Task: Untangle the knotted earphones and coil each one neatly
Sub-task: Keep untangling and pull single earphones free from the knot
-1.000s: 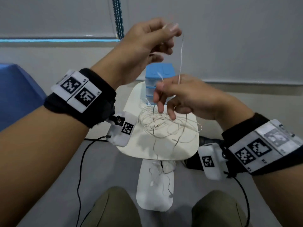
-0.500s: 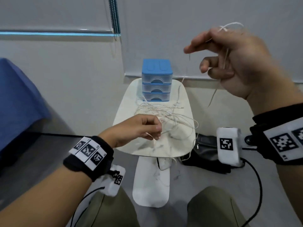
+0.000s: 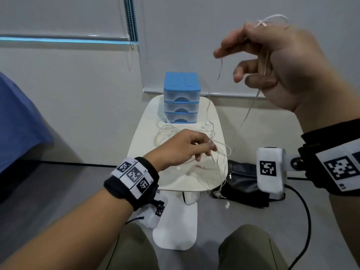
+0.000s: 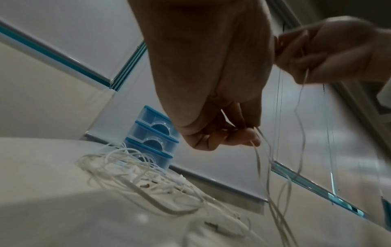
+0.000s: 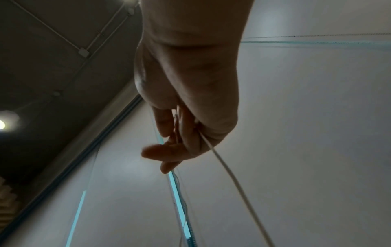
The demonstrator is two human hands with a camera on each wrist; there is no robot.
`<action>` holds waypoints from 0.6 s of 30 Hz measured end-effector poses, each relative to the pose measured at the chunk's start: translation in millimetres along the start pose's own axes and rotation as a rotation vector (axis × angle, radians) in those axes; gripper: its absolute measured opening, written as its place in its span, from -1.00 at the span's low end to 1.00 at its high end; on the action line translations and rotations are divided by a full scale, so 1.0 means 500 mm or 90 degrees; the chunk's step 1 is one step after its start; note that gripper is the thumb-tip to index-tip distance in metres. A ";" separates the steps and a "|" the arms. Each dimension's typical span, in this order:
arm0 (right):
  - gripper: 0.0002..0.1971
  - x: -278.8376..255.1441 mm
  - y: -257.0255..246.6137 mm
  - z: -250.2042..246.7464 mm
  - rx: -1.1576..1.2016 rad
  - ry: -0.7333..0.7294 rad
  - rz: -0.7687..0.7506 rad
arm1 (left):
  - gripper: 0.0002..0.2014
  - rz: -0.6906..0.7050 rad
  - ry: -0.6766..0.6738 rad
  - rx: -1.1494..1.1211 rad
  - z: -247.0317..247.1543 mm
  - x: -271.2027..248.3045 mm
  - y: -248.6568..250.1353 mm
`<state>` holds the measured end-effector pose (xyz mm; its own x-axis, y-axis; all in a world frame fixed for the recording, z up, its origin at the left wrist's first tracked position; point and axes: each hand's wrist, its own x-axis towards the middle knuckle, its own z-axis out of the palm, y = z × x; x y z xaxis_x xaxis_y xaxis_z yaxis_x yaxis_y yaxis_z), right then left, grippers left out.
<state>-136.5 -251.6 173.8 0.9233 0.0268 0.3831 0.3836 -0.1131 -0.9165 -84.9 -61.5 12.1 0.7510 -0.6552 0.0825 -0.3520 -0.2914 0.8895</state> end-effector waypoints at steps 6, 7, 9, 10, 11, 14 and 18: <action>-0.77 -0.007 0.077 -0.038 -0.198 0.029 0.152 | -0.77 -0.002 0.073 0.002 -0.053 -0.026 0.003; -0.78 -0.012 0.095 -0.041 -0.219 0.008 0.176 | -0.78 0.003 0.083 0.014 -0.061 -0.033 0.008; -0.85 -0.024 0.130 -0.043 -0.261 -0.026 0.225 | -0.81 0.011 0.104 0.046 -0.077 -0.049 0.020; -0.89 -0.030 0.147 -0.043 -0.287 -0.037 0.247 | -0.82 0.018 0.116 0.069 -0.085 -0.055 0.026; -0.93 -0.034 0.161 -0.040 -0.312 -0.048 0.267 | -0.82 0.031 0.128 0.097 -0.091 -0.058 0.031; -0.69 -0.040 0.195 -0.028 -0.369 -0.093 0.300 | -0.77 0.077 0.148 0.167 -0.105 -0.064 0.049; -0.56 -0.044 0.184 0.000 -0.367 -0.126 0.210 | -0.73 0.139 0.167 0.171 -0.109 -0.064 0.066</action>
<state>-121.5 -262.5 80.9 0.9970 0.0749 0.0168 0.0619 -0.6546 -0.7535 -90.0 -12.4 63.4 0.7475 -0.5322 0.3976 -0.6246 -0.3591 0.6935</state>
